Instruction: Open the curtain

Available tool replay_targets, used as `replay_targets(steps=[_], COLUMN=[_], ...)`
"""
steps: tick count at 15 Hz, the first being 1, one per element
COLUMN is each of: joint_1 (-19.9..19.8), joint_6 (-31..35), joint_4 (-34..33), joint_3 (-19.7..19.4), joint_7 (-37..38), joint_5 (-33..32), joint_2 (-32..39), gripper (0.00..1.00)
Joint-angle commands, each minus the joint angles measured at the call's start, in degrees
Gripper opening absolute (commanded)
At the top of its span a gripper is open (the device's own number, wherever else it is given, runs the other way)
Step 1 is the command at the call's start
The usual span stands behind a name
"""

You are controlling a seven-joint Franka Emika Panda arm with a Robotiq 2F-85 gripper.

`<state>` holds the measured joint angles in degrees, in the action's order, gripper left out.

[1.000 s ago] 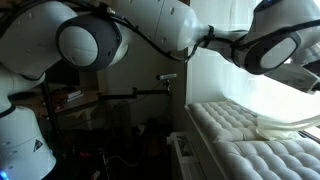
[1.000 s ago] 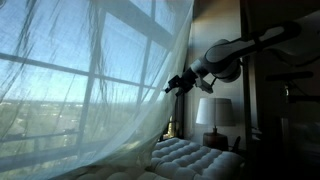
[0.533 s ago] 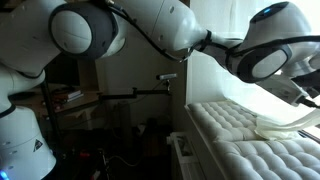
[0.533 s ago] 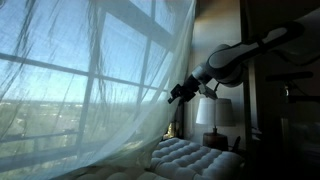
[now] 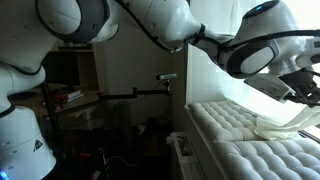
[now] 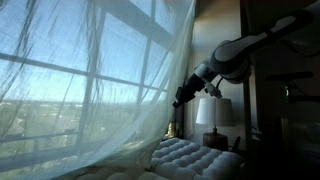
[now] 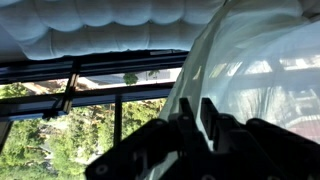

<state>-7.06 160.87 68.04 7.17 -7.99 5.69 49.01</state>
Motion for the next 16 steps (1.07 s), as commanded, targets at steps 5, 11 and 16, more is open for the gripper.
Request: replay_targets(steps=[5,11,16], joint_1=[-4.4,-5.3,-4.8], joint_6=[-1.8,-5.8,-17.3], joint_4=[12.9,16.1,12.3], joint_3=[5.2,5.0,3.1], joint_7=[-7.0,-8.4,-8.1], joint_5=[1.3,1.6,3.3], joint_2=[-9.4,-13.0,-11.5], gripper=[0.09,0.32,0.35])
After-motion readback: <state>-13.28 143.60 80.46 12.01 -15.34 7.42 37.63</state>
